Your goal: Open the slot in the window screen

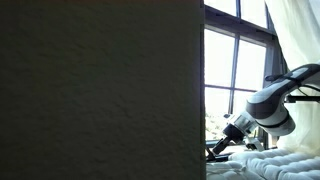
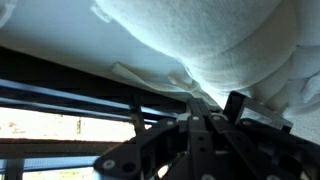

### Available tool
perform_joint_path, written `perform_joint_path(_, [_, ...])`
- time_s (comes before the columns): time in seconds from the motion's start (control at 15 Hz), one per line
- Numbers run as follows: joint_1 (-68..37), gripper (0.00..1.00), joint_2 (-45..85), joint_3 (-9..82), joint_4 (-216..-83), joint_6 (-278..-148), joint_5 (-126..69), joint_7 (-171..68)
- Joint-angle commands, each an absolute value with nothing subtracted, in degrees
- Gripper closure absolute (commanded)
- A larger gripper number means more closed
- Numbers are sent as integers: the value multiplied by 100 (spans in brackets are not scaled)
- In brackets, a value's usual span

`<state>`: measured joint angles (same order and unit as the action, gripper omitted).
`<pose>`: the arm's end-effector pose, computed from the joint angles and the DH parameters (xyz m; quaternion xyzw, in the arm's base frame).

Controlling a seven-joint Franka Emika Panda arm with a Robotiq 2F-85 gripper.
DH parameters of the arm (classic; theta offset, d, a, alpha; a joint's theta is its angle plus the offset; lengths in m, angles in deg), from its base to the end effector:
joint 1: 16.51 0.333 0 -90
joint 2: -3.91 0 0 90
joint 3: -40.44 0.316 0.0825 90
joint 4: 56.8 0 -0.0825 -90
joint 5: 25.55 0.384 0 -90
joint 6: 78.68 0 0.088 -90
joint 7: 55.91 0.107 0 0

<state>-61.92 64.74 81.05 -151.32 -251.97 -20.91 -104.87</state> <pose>0.6932 -0.1591 0.1470 -0.9259 -0.1119 -0.3362 0.1310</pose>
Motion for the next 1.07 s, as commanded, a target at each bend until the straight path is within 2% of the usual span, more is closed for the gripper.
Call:
perform_joint_path(0.0, [-6177,100,6500,8095,-15082,-25419,-2241,-10264])
perform_joint_path(1.0, [-6231,99,6526,8126,-15110,-25378,-2381,-10289])
